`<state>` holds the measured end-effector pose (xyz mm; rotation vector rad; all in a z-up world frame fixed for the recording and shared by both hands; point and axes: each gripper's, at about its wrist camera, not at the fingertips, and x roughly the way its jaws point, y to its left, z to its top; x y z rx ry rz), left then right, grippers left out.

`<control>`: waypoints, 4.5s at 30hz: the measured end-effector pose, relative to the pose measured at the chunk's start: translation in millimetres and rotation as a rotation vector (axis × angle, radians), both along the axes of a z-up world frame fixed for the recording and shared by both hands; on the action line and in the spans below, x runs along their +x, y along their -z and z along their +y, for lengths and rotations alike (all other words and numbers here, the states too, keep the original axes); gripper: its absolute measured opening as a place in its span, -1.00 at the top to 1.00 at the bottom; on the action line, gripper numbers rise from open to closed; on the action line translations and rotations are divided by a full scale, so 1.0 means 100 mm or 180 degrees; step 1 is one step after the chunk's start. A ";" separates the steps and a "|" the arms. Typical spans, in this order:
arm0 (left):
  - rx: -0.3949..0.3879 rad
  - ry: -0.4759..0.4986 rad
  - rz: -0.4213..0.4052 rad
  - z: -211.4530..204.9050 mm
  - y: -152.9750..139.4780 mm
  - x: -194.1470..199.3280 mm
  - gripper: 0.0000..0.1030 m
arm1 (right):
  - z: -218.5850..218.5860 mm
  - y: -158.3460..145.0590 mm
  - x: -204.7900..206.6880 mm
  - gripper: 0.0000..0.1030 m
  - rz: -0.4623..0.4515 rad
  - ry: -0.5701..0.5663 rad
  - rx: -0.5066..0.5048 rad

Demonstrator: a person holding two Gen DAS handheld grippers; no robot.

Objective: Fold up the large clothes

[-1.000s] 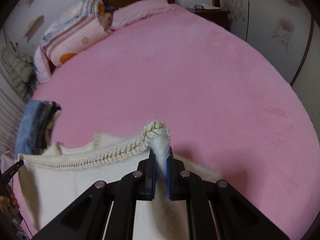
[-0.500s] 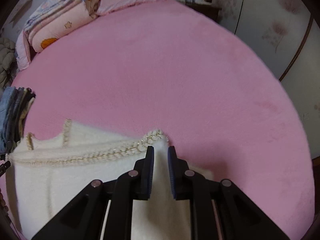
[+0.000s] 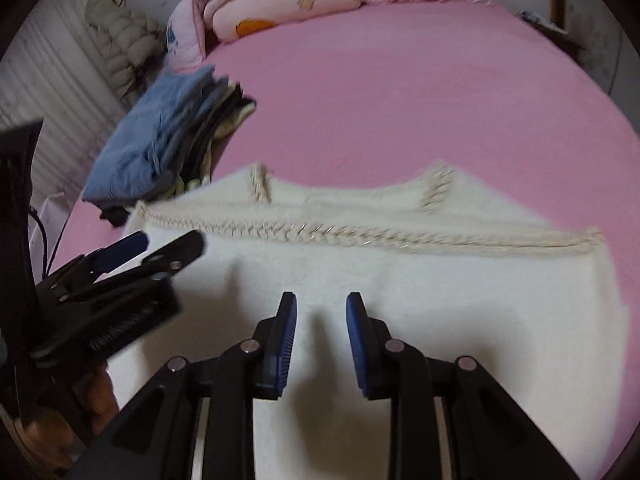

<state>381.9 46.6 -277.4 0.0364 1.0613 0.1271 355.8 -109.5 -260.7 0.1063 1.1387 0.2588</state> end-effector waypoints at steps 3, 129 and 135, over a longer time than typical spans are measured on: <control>-0.0022 -0.0176 0.0012 0.32 0.20 0.07 -0.38 | -0.22 0.17 0.06 0.90 -0.0027 0.0143 -0.0216; -0.2670 -0.0926 -0.0858 1.57 0.54 -1.54 -0.29 | 0.28 -0.16 -1.47 0.28 -0.0337 0.0327 0.0034; -0.2262 -0.0654 -0.0818 1.52 0.26 -1.56 0.61 | 0.36 -0.21 -1.36 0.59 -0.0647 0.0302 -0.0377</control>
